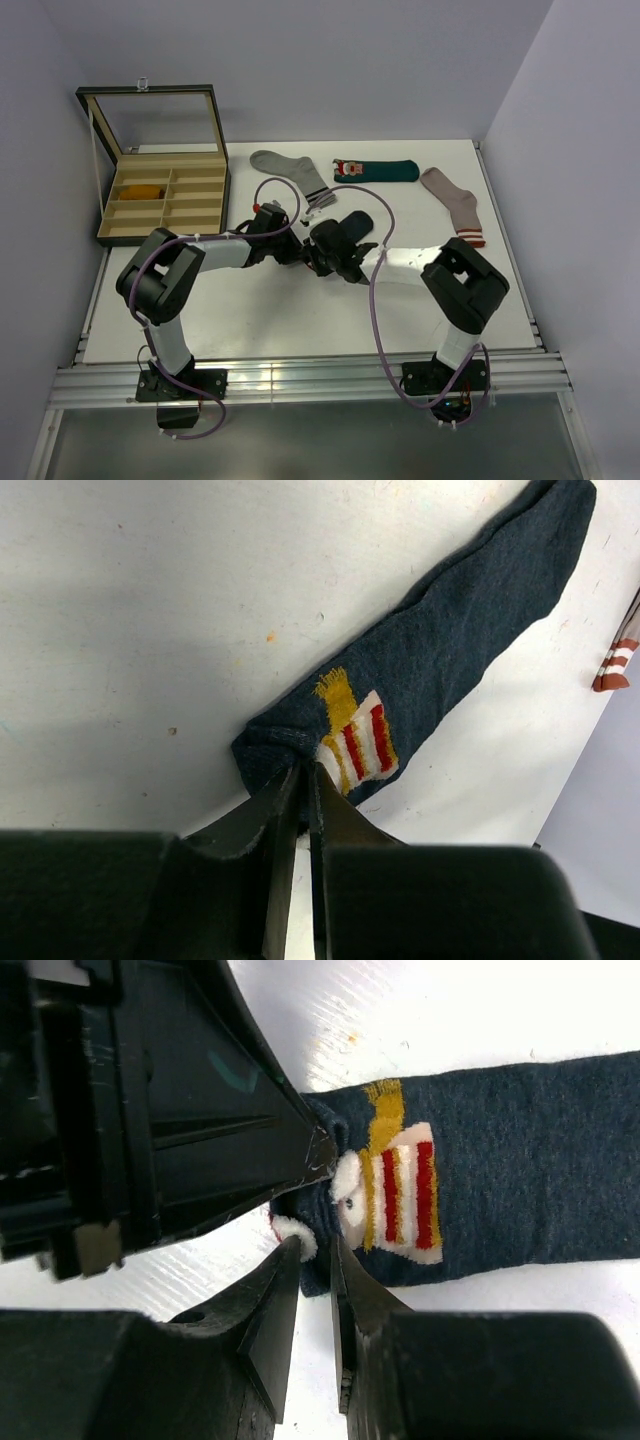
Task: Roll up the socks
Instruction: Roll the sock at the center of the board.
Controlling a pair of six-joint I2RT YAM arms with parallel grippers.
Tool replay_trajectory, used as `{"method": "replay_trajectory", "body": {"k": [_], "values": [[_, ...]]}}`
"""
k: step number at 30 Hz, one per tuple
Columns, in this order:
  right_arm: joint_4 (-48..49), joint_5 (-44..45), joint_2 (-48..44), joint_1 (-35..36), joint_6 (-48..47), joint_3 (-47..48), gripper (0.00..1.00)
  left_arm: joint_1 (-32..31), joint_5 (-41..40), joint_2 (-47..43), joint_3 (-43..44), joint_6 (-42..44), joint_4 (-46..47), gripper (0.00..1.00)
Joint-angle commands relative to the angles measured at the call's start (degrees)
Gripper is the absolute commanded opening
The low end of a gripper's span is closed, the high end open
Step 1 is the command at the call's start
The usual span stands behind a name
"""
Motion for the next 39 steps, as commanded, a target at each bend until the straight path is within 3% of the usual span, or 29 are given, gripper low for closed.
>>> {"method": "replay_trajectory", "body": {"k": [1, 29, 32, 35, 39], "values": [[-1.5, 1.56, 1.28, 0.17, -0.72, 2.19, 0.27, -0.56, -1.7, 2.26, 0.01, 2.26, -4.64, 0.15], [-20.05, -1.43, 15.16, 0.7, 3.06, 8.96, 0.31, -0.56, -3.02, 1.99, 2.03, 3.13, -7.54, 0.13], [-21.1, -3.27, 16.04, 0.43, 3.58, 9.58, 0.19, -0.47, -3.72, 0.94, 2.29, 3.31, -8.24, 0.14], [-20.76, -9.41, 15.61, -1.05, 4.46, 9.23, 0.01, -0.47, -5.03, -0.55, 2.56, 3.48, -8.86, 0.15], [-19.0, -21.71, 14.29, -4.66, 7.27, 8.79, 0.0, -0.39, -6.88, -3.63, 2.65, 3.31, -9.48, 0.22]]}}
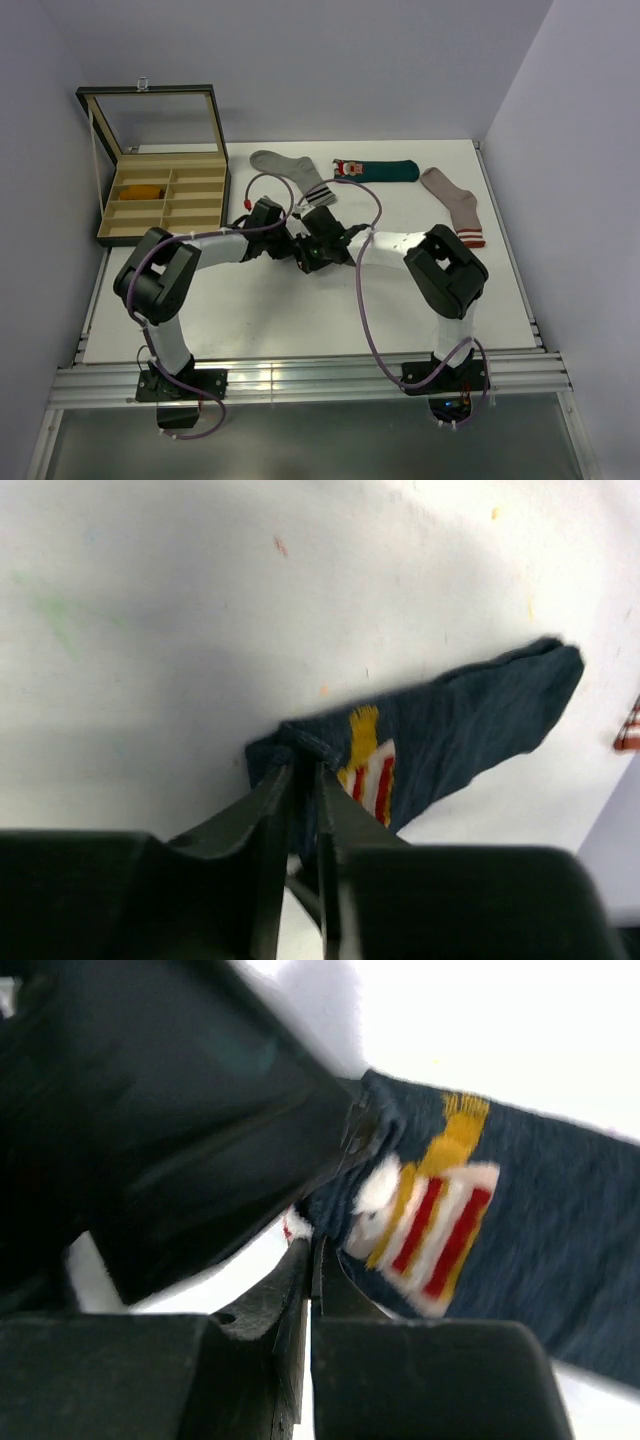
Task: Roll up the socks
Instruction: Roll the sock at the center of the board.
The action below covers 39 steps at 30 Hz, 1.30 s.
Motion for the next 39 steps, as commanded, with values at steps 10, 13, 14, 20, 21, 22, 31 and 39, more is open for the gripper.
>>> {"method": "replay_trajectory", "body": {"k": [10, 13, 14, 20, 21, 22, 31, 39], "values": [[6.04, -35.79, 7.35, -10.97, 15.43, -7.51, 0.0, -1.52, -5.7, -13.65, -3.05, 1.89, -4.98, 0.48], [13.52, -41.94, 7.96, -13.87, 20.26, -11.29, 0.0, -1.34, -5.79, -15.58, -5.68, 1.36, -3.58, 0.49], [14.94, -42.91, 8.57, -14.41, 21.24, -12.52, 0.0, -1.34, -5.62, -15.93, -7.17, 1.27, -2.96, 0.49], [21.19, -45.73, 10.86, -17.57, 26.6, -14.55, 0.0, -1.26, -1.93, -13.57, -10.7, 0.65, -0.85, 0.41], [22.42, -46.17, 11.47, -17.84, 27.65, -14.64, 0.0, -1.34, -1.66, -13.3, -11.14, 0.57, -0.84, 0.38], [22.78, -46.26, 11.65, -18.1, 28.01, -14.81, 0.0, -1.34, -1.49, -13.13, -11.75, 0.48, -0.84, 0.37], [21.81, -44.94, 12.79, -18.89, 28.1, -13.76, 0.02, -1.43, -0.52, -11.73, -13.7, 1.0, -0.84, 0.24], [20.5, -43.72, 12.8, -18.98, 27.75, -13.58, 0.02, -1.43, 2.64, -8.47, -13.77, 0.39, 3.46, 0.24]]}}
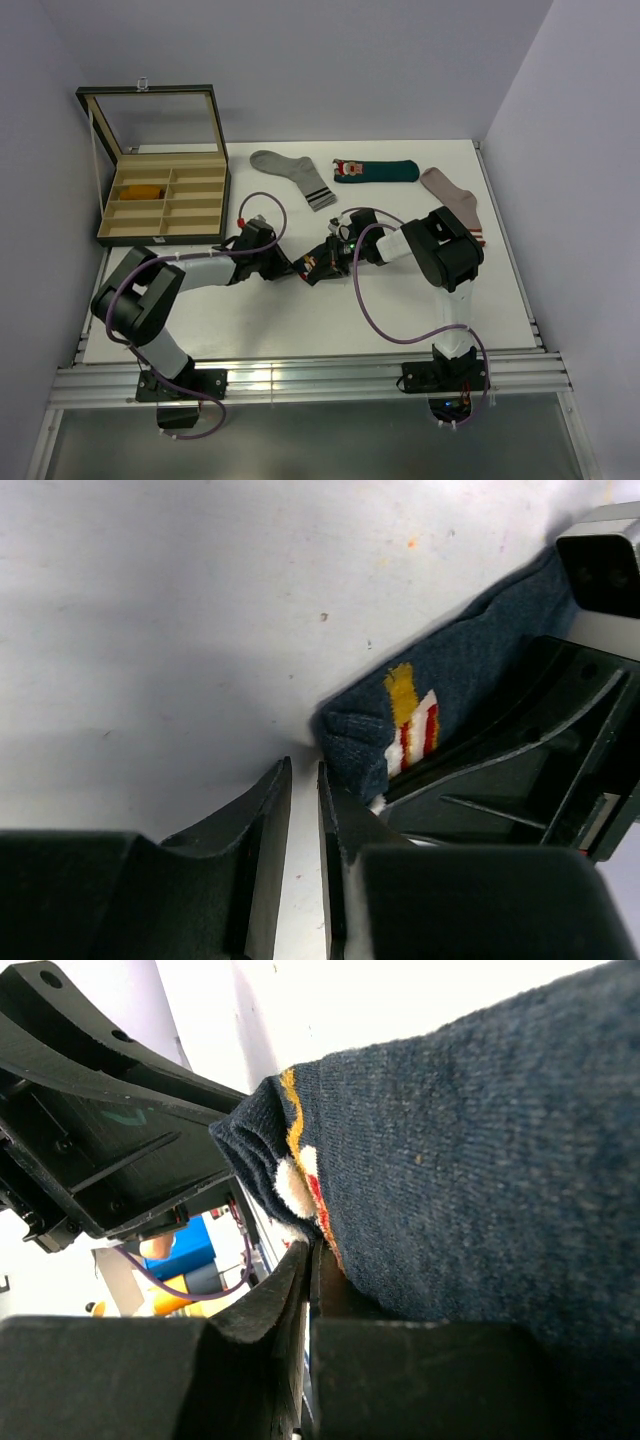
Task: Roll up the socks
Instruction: Roll the sock at the center of the board.
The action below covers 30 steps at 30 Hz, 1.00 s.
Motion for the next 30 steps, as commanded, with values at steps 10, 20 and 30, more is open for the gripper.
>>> {"method": "replay_trajectory", "body": {"k": [10, 20, 30], "values": [[-5.38, 7.36, 3.25, -0.53, -2.24, -1.21, 0.02, 0.05, 2.02, -1.42, -3.32, -0.9, 4.15, 0.28], [-5.29, 7.72, 3.16, -0.62, -1.97, -1.13, 0.02, 0.67, 2.63, -3.36, -6.22, -2.4, 7.49, 0.3], [-5.29, 7.63, 3.16, -0.71, -1.97, -1.13, 0.02, 0.93, 5.27, -3.53, -8.16, -2.66, 13.38, 0.29]]}}
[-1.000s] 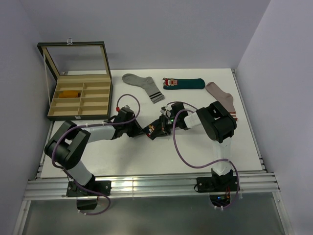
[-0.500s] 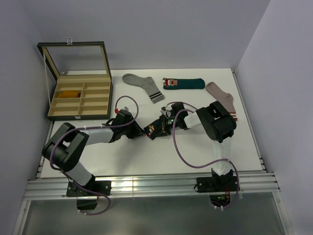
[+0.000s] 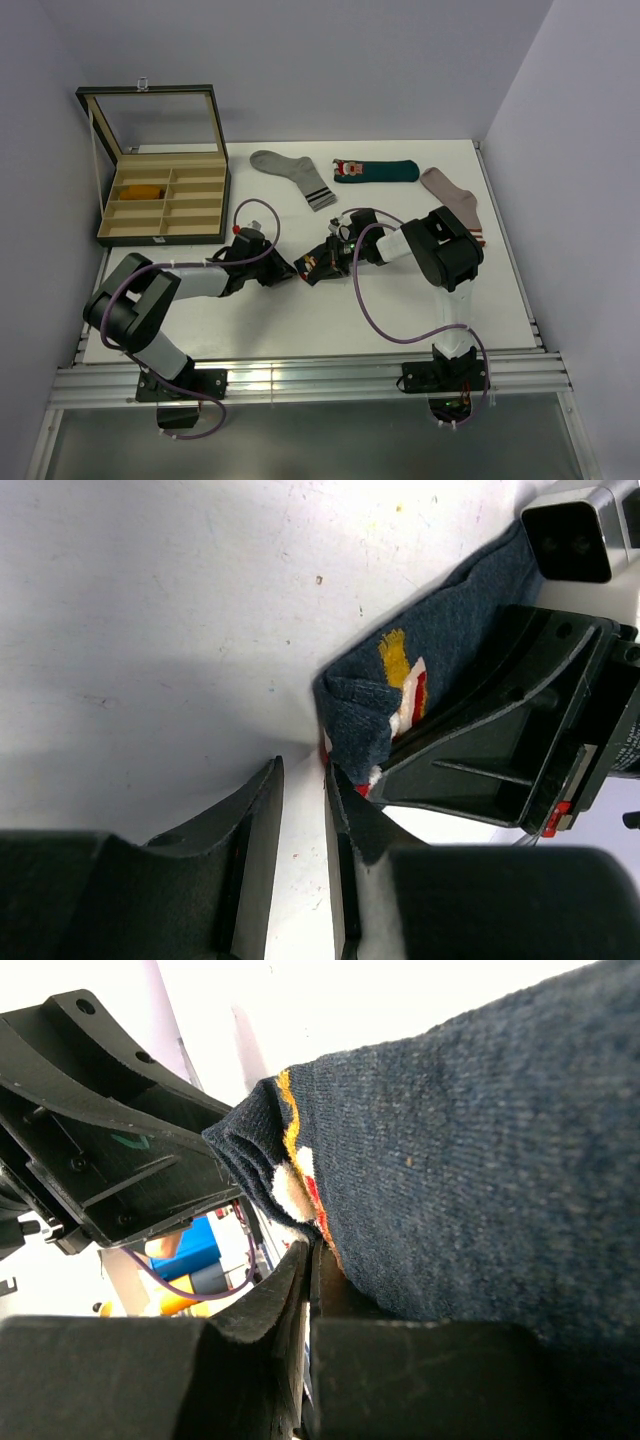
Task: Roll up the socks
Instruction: Roll the sock at the center of the board.
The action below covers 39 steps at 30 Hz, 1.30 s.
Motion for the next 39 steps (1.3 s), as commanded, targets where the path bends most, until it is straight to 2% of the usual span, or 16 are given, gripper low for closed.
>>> {"method": "replay_trajectory", "body": {"k": [1, 16, 32, 39], "values": [[-5.4, 7.95, 2.94, -0.58, -2.69, -1.19, 0.02, 0.1, 1.29, -0.82, -0.71, -0.26, 3.48, 0.29], [-5.84, 7.96, 3.73, -0.58, -2.78, -0.75, 0.02, 0.19, 2.17, 1.02, -0.62, -0.17, 6.21, 0.29], [-6.63, 8.13, 3.73, -0.58, -3.05, -0.22, 0.03, 0.19, 1.73, 3.83, 1.05, 0.18, 5.24, 0.29], [-6.64, 8.31, 3.91, -0.58, -3.05, -0.4, 0.03, 0.19, 1.11, 2.34, -0.09, 0.0, 6.74, 0.29]]}}
